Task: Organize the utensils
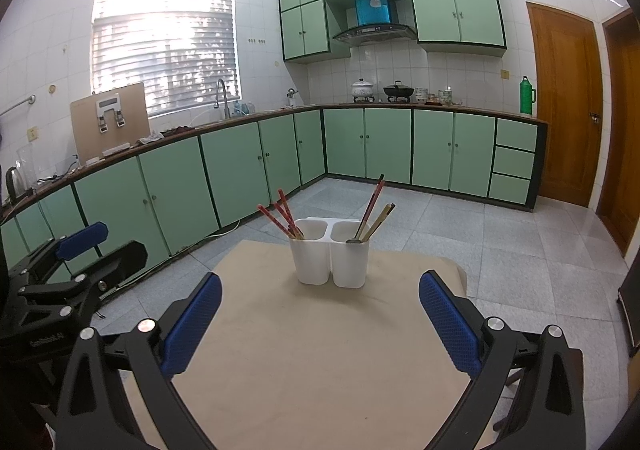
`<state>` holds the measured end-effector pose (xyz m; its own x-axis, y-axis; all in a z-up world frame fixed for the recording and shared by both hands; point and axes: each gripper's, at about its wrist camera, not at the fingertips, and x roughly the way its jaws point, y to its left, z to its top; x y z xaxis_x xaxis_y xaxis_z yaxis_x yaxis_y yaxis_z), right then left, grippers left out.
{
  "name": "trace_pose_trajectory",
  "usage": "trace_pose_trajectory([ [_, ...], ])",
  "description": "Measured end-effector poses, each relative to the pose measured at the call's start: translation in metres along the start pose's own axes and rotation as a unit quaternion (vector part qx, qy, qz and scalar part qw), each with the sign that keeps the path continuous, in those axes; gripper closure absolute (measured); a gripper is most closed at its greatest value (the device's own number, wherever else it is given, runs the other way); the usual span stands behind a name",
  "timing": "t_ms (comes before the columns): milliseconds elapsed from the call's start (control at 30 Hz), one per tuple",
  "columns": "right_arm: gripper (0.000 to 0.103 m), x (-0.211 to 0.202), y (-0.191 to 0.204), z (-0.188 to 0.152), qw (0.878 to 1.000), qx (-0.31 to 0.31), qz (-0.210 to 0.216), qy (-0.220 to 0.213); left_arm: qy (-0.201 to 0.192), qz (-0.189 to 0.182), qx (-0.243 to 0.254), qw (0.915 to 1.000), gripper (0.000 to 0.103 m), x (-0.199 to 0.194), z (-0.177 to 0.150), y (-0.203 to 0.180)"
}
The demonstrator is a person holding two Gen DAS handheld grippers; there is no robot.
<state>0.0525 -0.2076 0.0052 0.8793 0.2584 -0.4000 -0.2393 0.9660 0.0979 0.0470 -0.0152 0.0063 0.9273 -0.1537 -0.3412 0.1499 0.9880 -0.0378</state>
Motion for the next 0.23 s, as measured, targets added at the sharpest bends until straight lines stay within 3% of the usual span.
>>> trace_pose_trajectory([
  [233, 0.006, 0.0022, -0.0019, -0.0024, 1.000, 0.002, 0.000, 0.001, 0.005, 0.001, 0.000, 1.0000, 0.011, 0.0019, 0.0018, -0.0015],
])
